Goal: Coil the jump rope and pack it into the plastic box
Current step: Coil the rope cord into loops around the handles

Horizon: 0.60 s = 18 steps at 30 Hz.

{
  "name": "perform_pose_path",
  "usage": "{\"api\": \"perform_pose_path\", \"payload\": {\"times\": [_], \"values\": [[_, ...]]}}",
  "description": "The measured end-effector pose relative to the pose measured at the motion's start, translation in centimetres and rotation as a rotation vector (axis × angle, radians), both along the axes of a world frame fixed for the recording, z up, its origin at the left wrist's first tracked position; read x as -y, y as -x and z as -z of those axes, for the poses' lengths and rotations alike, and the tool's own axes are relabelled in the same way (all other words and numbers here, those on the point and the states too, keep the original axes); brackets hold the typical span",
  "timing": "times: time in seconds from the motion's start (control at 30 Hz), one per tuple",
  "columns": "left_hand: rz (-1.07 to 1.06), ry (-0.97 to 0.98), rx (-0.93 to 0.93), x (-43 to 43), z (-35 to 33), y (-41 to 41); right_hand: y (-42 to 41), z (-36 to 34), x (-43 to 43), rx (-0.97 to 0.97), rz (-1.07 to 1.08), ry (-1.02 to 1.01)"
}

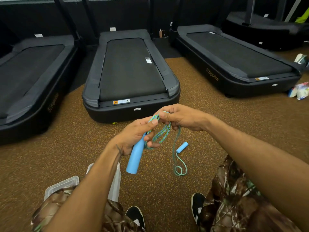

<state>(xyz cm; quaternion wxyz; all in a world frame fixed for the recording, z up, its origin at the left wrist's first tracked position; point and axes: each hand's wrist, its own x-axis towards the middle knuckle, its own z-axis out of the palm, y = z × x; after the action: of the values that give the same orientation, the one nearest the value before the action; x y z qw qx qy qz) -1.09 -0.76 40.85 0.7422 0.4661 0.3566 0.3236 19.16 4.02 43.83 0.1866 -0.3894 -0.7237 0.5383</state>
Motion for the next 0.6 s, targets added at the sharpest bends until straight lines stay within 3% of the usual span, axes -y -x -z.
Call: {"api": "perform_pose_path", "payload": {"times": [0.37, 0.6], "values": [[0.016, -0.042, 0.014, 0.3, -0.4, 0.1, 0.7, -1.3, 0.2, -0.027, 0.08, -0.112], [0.049, -0.059, 0.008, -0.2, -0.8, 0.9, 0.6, -0.7, -0.3, -0.099, 0.135, -0.044]]}}
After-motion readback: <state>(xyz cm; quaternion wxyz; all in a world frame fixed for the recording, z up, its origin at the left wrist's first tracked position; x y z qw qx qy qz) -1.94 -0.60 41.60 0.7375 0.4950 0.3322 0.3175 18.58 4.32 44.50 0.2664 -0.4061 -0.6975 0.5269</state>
